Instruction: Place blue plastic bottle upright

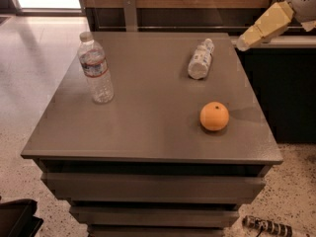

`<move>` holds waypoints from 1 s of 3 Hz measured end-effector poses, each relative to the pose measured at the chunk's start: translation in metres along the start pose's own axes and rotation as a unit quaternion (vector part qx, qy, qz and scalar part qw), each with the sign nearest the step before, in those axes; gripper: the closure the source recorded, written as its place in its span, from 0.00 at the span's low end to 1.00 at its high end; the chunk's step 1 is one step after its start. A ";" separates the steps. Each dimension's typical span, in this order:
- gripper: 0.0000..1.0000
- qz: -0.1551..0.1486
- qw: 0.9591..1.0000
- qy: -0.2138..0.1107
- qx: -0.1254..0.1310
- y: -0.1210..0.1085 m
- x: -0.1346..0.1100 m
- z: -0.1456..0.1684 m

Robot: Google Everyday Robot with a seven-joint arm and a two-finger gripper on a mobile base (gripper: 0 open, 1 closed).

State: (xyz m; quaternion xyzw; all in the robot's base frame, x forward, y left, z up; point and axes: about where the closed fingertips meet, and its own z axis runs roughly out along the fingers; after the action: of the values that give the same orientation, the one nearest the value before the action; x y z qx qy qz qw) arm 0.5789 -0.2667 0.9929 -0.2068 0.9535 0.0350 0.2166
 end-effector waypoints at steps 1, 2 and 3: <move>0.00 0.053 0.999 -0.004 0.012 -0.011 -0.015 0.011; 0.00 0.071 0.997 -0.026 0.031 -0.014 -0.060 0.015; 0.00 0.071 0.997 -0.026 0.031 -0.014 -0.060 0.015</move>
Offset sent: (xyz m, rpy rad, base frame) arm 0.0676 0.0050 0.0212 0.0092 -0.0202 -0.2203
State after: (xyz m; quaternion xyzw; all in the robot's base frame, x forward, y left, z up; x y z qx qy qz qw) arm 0.6397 -0.2545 1.0054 -0.1304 0.9605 0.0264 0.2445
